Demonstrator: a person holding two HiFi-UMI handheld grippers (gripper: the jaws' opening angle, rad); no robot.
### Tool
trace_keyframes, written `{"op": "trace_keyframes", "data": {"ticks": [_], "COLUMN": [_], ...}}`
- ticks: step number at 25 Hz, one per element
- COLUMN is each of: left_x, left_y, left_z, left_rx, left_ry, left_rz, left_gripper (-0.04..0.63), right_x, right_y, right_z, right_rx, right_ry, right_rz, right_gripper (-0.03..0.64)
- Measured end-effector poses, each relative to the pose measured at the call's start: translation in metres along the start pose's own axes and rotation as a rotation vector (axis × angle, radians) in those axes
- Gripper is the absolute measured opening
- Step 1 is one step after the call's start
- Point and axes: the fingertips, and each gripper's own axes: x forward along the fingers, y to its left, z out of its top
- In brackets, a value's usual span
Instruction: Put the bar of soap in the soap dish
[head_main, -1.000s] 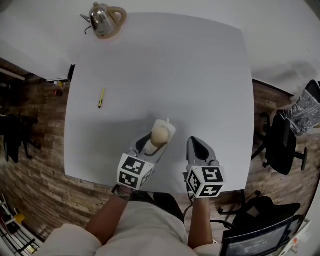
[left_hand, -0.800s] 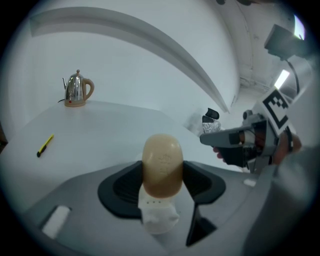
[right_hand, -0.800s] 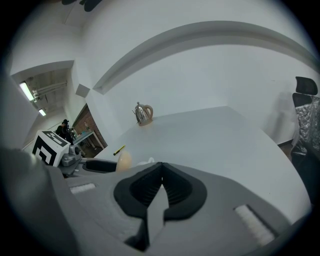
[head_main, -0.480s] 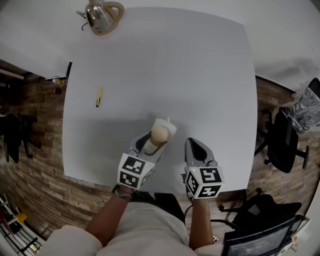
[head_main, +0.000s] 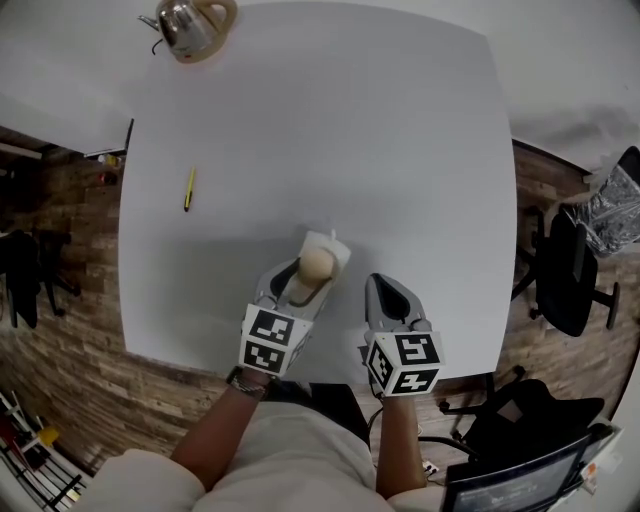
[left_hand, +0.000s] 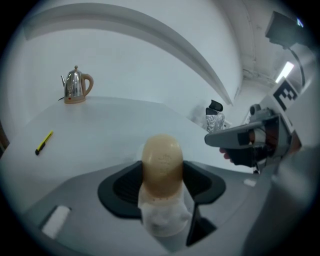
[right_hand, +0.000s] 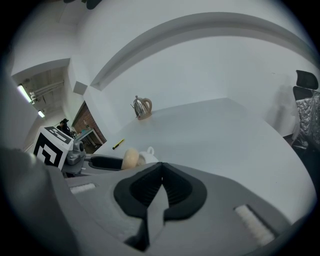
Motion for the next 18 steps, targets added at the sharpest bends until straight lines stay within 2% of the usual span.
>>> {"op": "trace_keyframes", "data": {"ticks": [12, 18], "left_x": [0.003, 0.002], "left_y": [-0.008, -0.012], "left_z": [0.001, -0.004], "left_rx": [0.03, 0.022], "left_ry": [0.038, 0.054], "left_rz": [0.003, -0.008], "left_gripper": [0.27, 0.27], "right_x": [0.004, 0.006], "right_y": [-0.003, -0.002], "right_z": [-0.002, -0.002], "right_rx": [0.015, 0.016], "right_ry": [0.007, 0.009], "right_rz": [-0.003, -0.001], "right_gripper": [0.003, 0.003]}}
